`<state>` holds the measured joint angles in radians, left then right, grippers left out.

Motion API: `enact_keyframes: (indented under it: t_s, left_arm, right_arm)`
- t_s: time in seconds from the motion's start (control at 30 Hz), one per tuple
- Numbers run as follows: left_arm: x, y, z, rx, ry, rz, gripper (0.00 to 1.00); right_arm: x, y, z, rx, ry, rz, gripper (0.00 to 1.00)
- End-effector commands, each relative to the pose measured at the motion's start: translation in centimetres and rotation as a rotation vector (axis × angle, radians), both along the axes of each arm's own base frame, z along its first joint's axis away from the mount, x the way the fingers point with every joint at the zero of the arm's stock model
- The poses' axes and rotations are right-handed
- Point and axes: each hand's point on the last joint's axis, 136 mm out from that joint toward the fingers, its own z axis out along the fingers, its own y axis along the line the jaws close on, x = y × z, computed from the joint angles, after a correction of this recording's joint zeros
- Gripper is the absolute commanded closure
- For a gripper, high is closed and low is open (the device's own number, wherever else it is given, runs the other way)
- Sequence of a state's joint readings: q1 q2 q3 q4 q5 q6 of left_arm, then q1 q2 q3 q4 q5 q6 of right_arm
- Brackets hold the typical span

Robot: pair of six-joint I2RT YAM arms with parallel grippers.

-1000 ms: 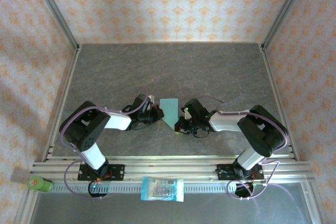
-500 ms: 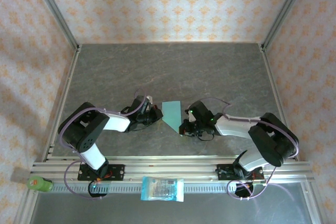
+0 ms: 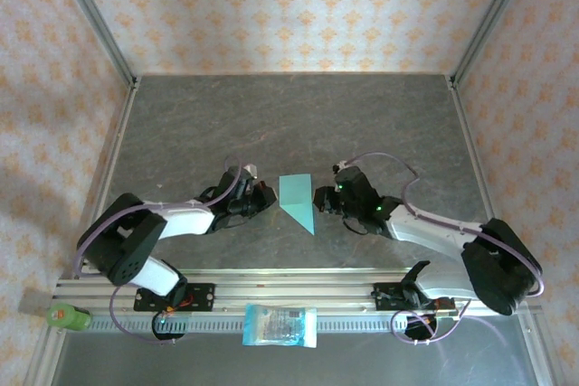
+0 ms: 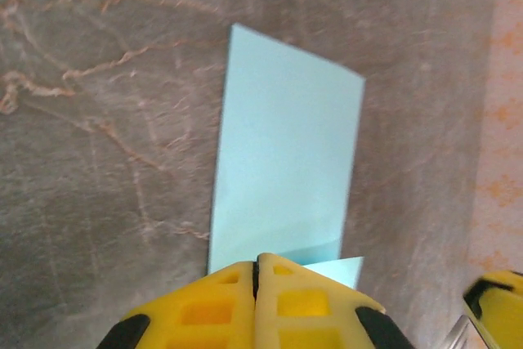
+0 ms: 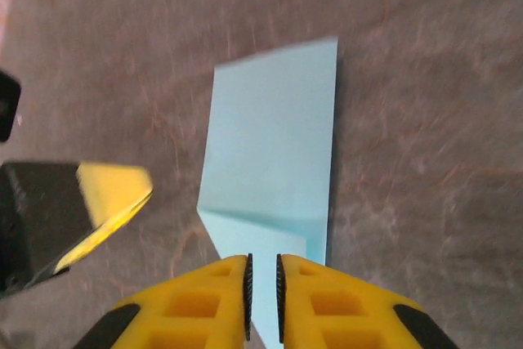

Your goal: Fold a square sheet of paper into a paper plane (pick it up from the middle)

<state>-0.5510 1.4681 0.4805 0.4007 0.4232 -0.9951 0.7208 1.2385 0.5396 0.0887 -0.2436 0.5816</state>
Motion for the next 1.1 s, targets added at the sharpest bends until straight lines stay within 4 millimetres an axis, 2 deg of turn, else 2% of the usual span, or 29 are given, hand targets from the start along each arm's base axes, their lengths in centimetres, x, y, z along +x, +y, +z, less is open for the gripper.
enact_keyframes:
  t_s: [0.0,0.17,0.3,0.43,0.53,0.83,1.07]
  left_arm:
    - [-0.3,1.1,0.6,0.046,-0.023,0.028,0.87]
    - [-0.8,2.1,1.0,0.05,-0.034,0.046,0.75]
    - [-1.2,2.3,1.3,0.035,-0.039,0.042,0.7]
    - [-1.4,2.8,1.4,0.002,-0.044,0.063,0.66]
    - [-1.4,2.5,1.5,-0.04,-0.042,0.049,0.62]
    - [-0.9,1.0,1.7,-0.085,-0.031,-0.012,0.52]
    - [-0.7,-0.1,1.2,-0.102,-0.01,-0.061,0.49]
  right_arm:
    - [2.4,-1.6,1.5,-0.007,-0.108,-0.132,0.82]
    - [3.1,-1.1,1.4,-0.009,-0.093,-0.137,0.75]
    - [3.1,0.5,0.9,0.038,-0.052,-0.091,0.67]
    - [3.0,1.5,0.5,0.049,-0.024,-0.05,0.65]
    - [2.6,1.3,0.2,0.043,-0.013,-0.049,0.65]
    - [0.3,1.0,-0.7,0.105,0.041,0.002,0.55]
    - [-0.6,2.2,-1.4,0.162,0.089,0.067,0.53]
